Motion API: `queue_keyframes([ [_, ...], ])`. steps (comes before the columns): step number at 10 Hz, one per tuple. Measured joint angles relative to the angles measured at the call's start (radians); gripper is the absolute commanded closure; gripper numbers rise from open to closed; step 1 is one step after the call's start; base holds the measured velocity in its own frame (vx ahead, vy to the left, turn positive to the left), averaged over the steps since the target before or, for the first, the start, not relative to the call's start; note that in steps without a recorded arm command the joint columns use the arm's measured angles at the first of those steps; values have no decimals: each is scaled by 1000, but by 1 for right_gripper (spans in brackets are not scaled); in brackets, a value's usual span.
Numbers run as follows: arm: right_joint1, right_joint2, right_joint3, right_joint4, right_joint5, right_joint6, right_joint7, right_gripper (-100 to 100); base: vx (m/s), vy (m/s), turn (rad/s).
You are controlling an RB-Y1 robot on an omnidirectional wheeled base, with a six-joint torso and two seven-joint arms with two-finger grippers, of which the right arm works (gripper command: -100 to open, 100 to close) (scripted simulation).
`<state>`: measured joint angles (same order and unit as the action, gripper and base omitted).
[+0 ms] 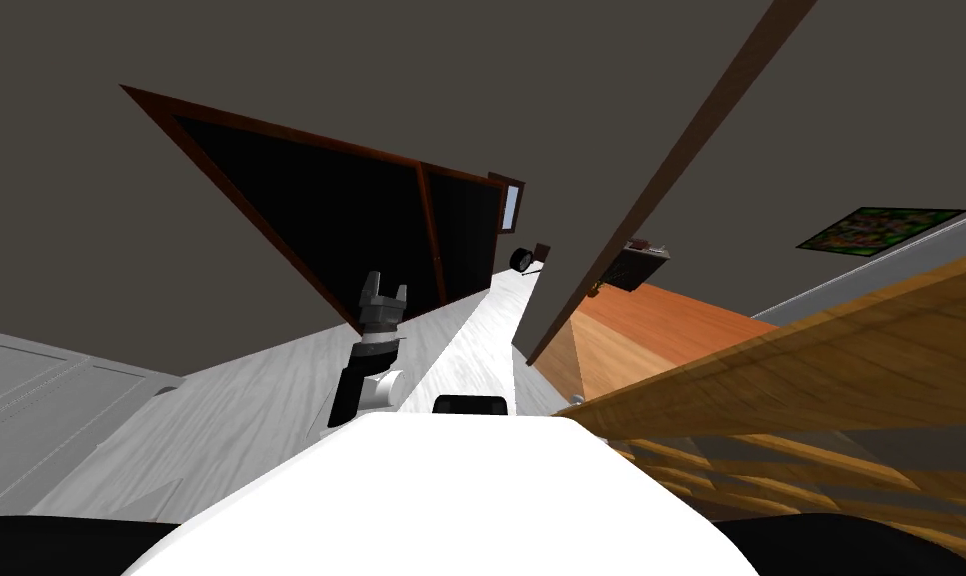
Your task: Pull the door open
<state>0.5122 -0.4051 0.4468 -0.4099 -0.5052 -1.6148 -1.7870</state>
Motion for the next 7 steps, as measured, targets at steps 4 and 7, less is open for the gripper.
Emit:
queue_keyframes([
  [4,26,-7,3,-65,2,40,16,100,31,11,21],
  [7,-10,15,9,50,6,5,-5,100,19,9,92],
])
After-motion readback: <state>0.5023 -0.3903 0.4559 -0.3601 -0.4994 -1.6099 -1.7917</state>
